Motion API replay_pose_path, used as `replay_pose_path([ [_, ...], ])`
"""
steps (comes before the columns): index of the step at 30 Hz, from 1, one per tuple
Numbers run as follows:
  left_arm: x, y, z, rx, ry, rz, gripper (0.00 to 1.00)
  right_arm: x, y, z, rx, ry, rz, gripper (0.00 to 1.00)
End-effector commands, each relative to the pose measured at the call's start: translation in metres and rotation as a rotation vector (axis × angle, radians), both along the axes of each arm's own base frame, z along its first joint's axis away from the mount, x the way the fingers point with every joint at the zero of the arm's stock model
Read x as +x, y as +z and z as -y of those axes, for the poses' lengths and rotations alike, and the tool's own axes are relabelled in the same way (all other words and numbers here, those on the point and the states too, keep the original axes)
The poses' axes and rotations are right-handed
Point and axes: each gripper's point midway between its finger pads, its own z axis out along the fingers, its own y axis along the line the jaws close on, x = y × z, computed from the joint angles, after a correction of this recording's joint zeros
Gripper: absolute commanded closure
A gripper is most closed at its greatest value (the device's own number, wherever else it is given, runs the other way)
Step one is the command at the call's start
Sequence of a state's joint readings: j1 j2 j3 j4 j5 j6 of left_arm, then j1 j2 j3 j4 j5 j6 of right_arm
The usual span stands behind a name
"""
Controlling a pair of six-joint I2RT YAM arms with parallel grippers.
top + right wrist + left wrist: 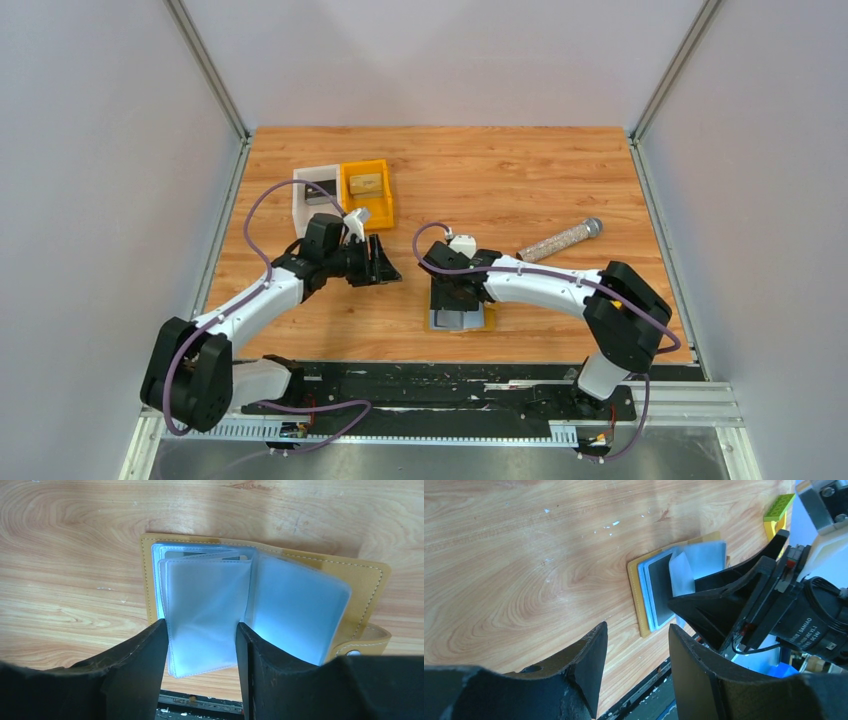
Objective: Take the credit cards out of the card holder
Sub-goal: Remove the credit card from the card holder.
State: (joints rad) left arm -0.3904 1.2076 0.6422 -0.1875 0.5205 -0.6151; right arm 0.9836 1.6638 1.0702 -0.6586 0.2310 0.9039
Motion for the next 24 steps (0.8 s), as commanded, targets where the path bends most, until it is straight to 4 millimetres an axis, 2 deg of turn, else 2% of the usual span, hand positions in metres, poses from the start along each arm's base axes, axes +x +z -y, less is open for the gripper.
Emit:
replay_pose_path([
  [1,0.015,0.019,0.009,-0.027,-0.006,0.068,0.44,0.007,0.016,0.008,0.015,-0.03,0.052,0.49],
  [7,0.016,0.017,0.016,-0.027,-0.025,0.065,0.44,0.008,0.017,0.013,0.019,-0.033,0.068,0.49],
  [11,0.011,0.014,0.028,-0.047,-0.071,0.052,0.45,0.011,0.022,0.009,0.065,-0.017,0.095,0.51],
  [14,0.005,0.012,0.045,-0.097,-0.116,0.033,0.53,0.01,0.024,0.007,0.109,-0.009,0.095,0.52],
  [17,0.002,-0.004,0.062,-0.119,-0.152,-0.006,0.61,0.008,0.022,0.006,0.129,-0.003,0.088,0.53],
  [18,-0.001,-0.002,0.072,-0.143,-0.18,-0.002,0.65,0.008,0.021,0.007,0.131,-0.004,0.088,0.53],
  [20,-0.005,-0.015,0.085,-0.151,-0.21,-0.039,0.7,0.007,0.02,0.008,0.136,-0.005,0.089,0.54],
  [21,-0.01,-0.016,0.094,-0.159,-0.234,-0.044,0.71,0.007,0.02,0.009,0.139,-0.005,0.089,0.55],
  [24,-0.009,-0.024,0.113,-0.187,-0.256,-0.066,0.77,0.007,0.021,0.011,0.148,-0.009,0.096,0.56],
])
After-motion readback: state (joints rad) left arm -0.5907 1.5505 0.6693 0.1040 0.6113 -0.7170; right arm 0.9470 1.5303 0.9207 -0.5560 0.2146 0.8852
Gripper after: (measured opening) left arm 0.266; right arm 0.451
